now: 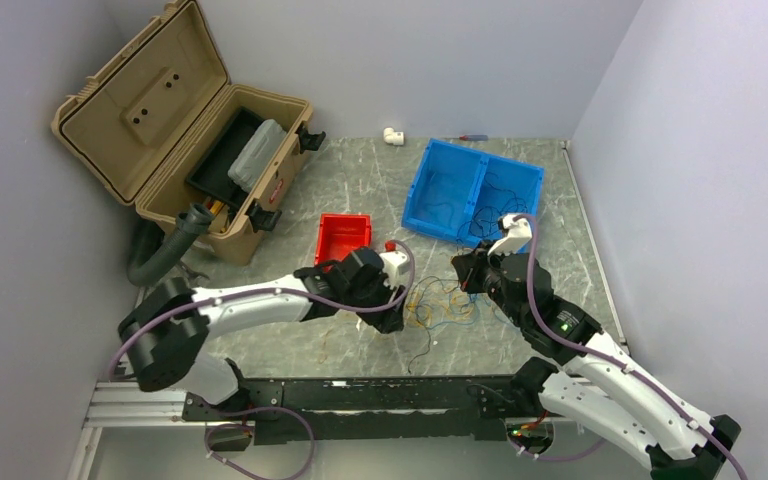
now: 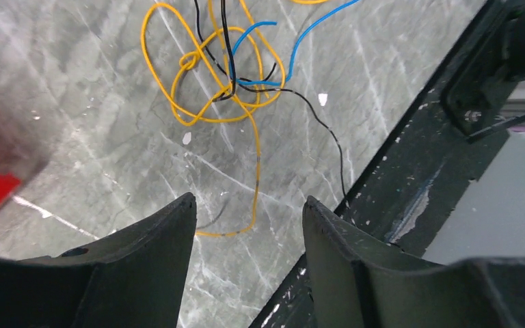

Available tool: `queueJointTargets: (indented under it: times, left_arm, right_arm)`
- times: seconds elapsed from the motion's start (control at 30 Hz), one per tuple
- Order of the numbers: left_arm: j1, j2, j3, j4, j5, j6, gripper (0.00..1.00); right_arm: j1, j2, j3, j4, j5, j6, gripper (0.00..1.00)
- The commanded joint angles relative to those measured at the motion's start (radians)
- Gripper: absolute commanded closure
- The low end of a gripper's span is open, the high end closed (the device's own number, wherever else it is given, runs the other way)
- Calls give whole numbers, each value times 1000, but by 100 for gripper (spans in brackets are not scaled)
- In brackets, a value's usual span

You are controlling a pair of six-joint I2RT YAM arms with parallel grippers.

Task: Untangle the cables
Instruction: Untie the cable.

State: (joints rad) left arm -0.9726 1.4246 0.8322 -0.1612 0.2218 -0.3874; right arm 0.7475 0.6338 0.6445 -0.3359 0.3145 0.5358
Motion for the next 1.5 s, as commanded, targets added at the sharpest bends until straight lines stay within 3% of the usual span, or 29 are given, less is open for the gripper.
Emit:
queueJointTargets:
  times: [0.0,0.13,0.23,0.37,0.5,0.67,0.8,1.0,1.23,1.47]
  left_arm:
    - [-28,94,86,20,-13,-1,40]
    - [-53,168,131,-2,-17,-7,45]
    - [-64,178,136,6,-10,-10,57]
    - [-64,201,154,-28,-45,-32,99]
    - [-65,189,152,-26,-40,-41,100]
    - [-63,2,183,-126,-126,12,100]
    - [-52,-158,292,-256,-215,71,100]
    - [45,-286,488,-376,-175,97,100]
    - [192,-309,711,-417,-40,94,100]
    - [251,-243,934,-472,-49,122,100]
  right_arm:
    - [-3,-13,46,30,17,5,100]
    - [-4,-18,52,23,18,0,100]
    - [-5,-24,50,20,25,-3,100]
    - [-8,-29,49,6,47,5,100]
    - [-9,-37,47,-11,74,12,100]
    - [-15,6,45,-90,157,42,100]
    - [-20,10,9,-101,163,90,100]
    - [-32,21,-69,-111,173,180,100]
    - [-33,15,-188,-133,100,304,100]
    - [-34,-19,-214,-185,107,333,100]
